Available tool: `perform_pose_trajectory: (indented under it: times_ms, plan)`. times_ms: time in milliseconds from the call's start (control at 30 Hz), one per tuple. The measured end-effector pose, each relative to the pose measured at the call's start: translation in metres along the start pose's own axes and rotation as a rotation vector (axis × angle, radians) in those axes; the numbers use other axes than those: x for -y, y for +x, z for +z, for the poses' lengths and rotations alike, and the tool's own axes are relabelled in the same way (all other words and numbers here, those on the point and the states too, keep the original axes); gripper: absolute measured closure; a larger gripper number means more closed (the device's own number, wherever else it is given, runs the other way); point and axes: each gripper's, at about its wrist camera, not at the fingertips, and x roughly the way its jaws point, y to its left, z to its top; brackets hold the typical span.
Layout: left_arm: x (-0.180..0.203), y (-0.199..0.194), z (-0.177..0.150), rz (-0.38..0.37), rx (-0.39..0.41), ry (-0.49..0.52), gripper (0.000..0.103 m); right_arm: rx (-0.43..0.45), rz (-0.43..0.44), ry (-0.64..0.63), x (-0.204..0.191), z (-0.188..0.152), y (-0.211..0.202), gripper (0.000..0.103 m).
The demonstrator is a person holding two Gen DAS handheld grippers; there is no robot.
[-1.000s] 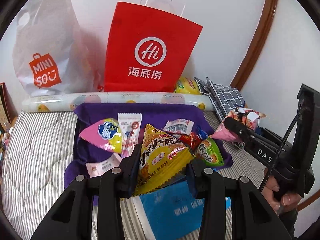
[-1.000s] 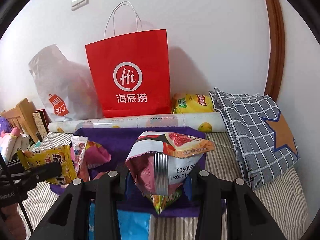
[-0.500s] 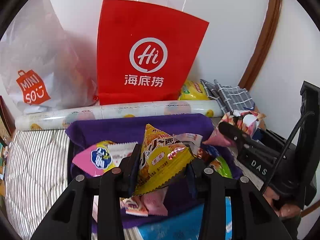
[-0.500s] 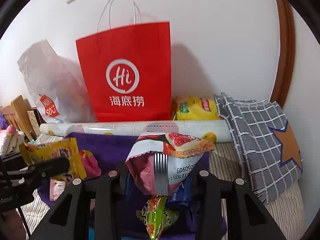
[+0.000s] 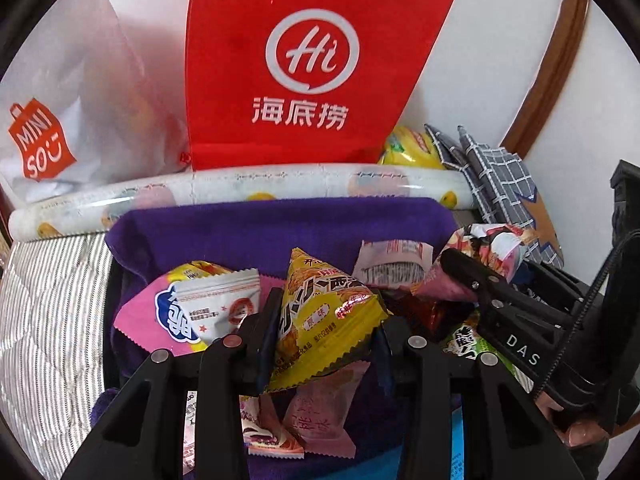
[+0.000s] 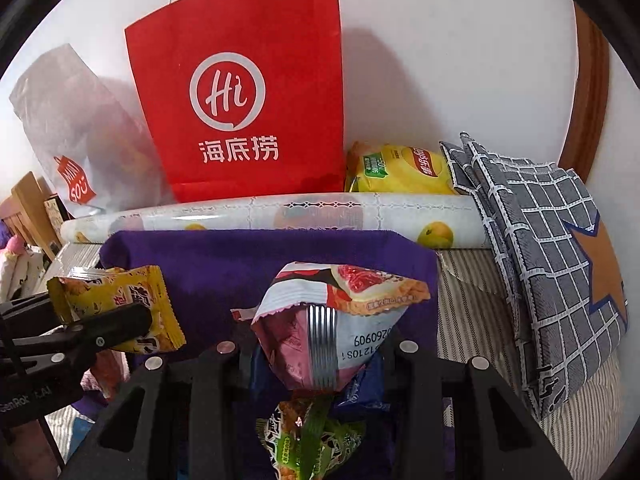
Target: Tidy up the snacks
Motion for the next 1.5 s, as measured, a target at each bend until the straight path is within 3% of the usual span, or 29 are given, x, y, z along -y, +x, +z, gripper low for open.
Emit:
perform_pose_trajectory:
  times_ms: [200, 300, 500, 667, 1100, 1500]
  plan:
    - [-0.007, 0.008, 0.000, -0.024, -0.034, -0.036, 0.063, -0.007, -0.002, -0.007, -0.001, 0.000, 0.003, 0.064]
    - [-0.006, 0.006, 0.001, -0.034, -0.042, -0.041, 0.063, -0.005, -0.006, -0.009, -0.002, 0.001, 0.001, 0.059]
    - [-0.004, -0.005, -0.001, -0.050, -0.053, -0.048, 0.049, 0.030, -0.029, -0.014, -0.005, 0.004, -0.014, 0.039]
    - [0.000, -0.023, -0.005, -0.040, -0.045, -0.051, 0.043, 0.027, -0.055, -0.026, -0.012, 0.005, -0.030, 0.037]
    - [0.009, -0.101, -0.041, -0.008, 0.036, -0.047, 0.032, 0.063, -0.068, -0.015, -0.039, -0.015, -0.119, 0.033]
    - [0.028, -0.174, -0.103, 0.074, 0.107, -0.008, 0.021, 0.084, -0.075, 0.052, -0.050, -0.070, -0.205, 0.032]
